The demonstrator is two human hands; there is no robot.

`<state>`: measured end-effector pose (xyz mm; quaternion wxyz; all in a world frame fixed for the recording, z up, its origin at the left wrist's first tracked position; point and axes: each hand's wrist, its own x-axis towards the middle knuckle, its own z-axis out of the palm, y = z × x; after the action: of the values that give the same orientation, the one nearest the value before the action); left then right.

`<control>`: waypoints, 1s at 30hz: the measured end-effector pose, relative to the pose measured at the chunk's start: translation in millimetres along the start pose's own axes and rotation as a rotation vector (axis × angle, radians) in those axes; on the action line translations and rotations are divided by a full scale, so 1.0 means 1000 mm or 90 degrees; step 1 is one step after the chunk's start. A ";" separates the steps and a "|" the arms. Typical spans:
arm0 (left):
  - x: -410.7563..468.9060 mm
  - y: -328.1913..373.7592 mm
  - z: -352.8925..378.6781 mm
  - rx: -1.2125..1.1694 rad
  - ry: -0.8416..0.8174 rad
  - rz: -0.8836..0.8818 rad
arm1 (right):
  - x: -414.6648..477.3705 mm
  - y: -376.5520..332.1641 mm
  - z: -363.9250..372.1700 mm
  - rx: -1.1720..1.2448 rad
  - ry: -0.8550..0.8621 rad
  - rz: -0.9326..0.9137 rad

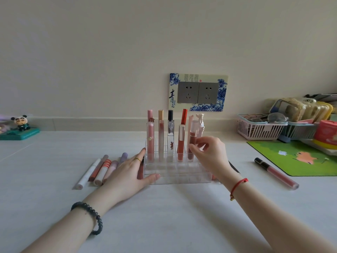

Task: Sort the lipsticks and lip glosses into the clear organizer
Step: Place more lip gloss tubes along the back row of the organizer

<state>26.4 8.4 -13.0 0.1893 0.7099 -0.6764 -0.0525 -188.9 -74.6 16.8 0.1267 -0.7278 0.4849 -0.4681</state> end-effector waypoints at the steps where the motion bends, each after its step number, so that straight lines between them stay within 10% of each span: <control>1: 0.000 0.001 0.000 -0.004 -0.001 0.000 | 0.000 0.000 0.000 0.001 -0.002 0.002; 30: 0.005 -0.004 0.002 -0.010 -0.009 -0.016 | 0.006 0.070 -0.113 -0.096 0.193 0.098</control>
<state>29.7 3.0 -15.1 0.1892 0.7162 -0.6686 -0.0652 -320.3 -84.4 35.1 0.0324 -0.6168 0.5867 -0.5237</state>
